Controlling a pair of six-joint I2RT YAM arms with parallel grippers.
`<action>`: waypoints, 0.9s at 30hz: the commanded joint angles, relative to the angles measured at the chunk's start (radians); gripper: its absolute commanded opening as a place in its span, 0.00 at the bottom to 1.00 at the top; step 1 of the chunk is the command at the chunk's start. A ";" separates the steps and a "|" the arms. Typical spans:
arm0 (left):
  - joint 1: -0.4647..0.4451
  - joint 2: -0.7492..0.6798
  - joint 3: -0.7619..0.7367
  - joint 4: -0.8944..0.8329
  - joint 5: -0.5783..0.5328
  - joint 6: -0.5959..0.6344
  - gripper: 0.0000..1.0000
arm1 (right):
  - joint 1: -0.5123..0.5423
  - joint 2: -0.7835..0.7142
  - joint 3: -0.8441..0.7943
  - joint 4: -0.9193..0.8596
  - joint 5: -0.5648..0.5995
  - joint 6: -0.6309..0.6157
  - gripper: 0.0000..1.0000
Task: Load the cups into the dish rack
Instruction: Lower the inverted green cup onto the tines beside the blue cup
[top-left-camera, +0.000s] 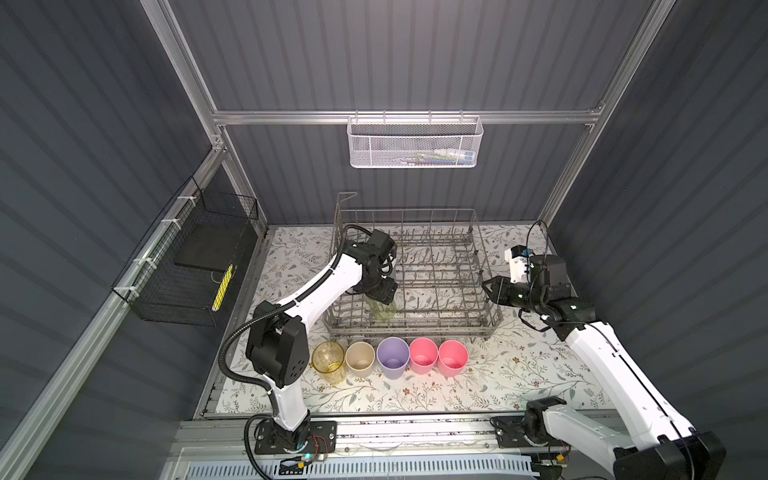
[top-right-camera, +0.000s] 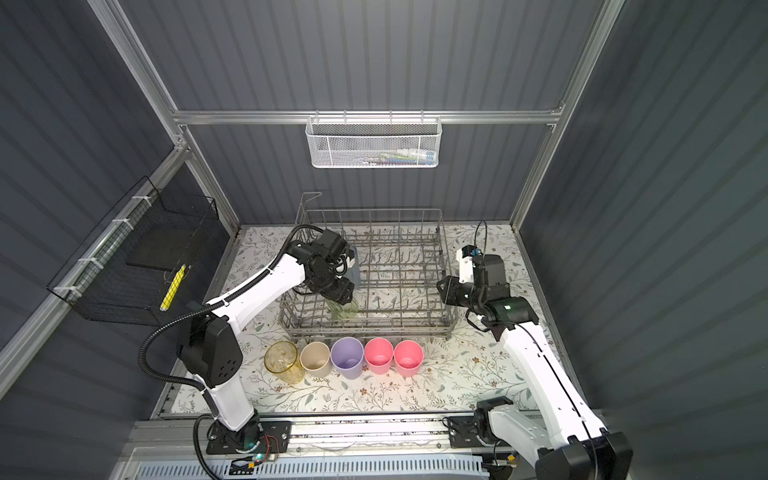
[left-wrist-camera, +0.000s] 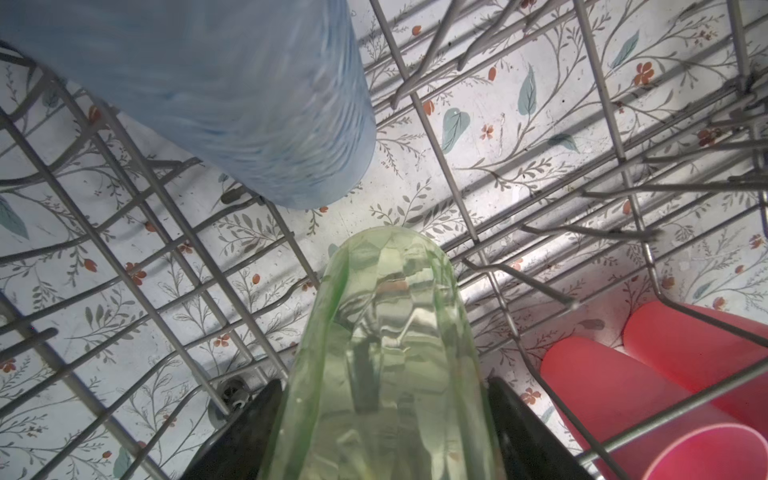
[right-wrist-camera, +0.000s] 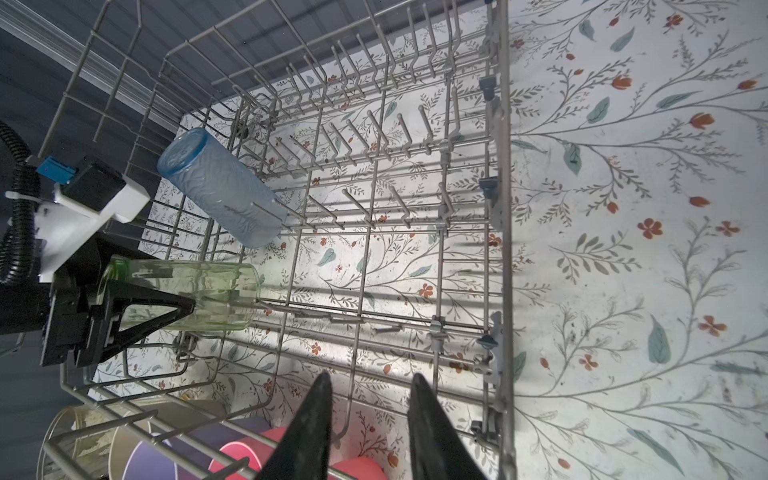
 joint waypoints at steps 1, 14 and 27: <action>-0.006 0.015 0.034 -0.035 -0.023 -0.007 0.23 | -0.006 0.009 -0.009 0.006 -0.005 -0.001 0.34; -0.015 0.021 0.034 -0.042 -0.025 -0.017 0.47 | -0.006 0.010 -0.010 0.002 0.002 0.001 0.38; -0.020 0.009 0.034 -0.031 -0.005 -0.027 0.58 | -0.006 0.003 -0.014 -0.004 0.000 0.004 0.42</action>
